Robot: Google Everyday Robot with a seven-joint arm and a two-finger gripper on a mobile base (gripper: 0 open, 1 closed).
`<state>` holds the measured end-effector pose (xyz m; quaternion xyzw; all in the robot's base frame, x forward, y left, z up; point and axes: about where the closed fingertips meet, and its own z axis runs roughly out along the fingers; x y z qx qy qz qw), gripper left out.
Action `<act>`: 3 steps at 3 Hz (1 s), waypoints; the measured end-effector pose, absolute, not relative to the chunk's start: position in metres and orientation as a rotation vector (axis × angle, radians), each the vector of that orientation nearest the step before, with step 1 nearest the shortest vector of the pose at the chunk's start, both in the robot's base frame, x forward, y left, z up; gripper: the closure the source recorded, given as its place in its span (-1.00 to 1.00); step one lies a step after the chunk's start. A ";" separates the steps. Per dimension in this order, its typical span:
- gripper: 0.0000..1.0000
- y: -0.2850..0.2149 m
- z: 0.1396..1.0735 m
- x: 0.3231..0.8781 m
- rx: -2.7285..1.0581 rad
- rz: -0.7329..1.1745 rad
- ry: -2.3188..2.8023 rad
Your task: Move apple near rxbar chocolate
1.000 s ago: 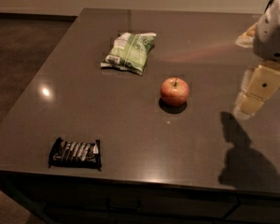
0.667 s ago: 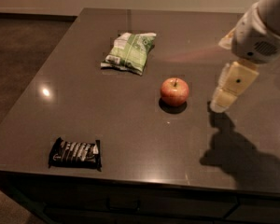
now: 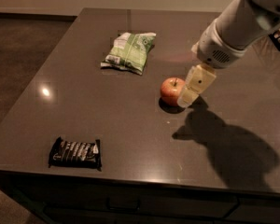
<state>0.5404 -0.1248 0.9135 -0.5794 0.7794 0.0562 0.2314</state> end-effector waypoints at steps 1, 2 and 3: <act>-1.00 -0.107 0.893 0.554 -1.587 0.189 2.128; -1.00 -0.097 0.877 0.559 -1.623 0.174 2.102; -1.00 -0.093 0.866 0.562 -1.667 0.162 2.096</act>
Offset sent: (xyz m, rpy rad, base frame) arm 0.0266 0.0379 -0.0573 -0.0017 -0.0226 0.0708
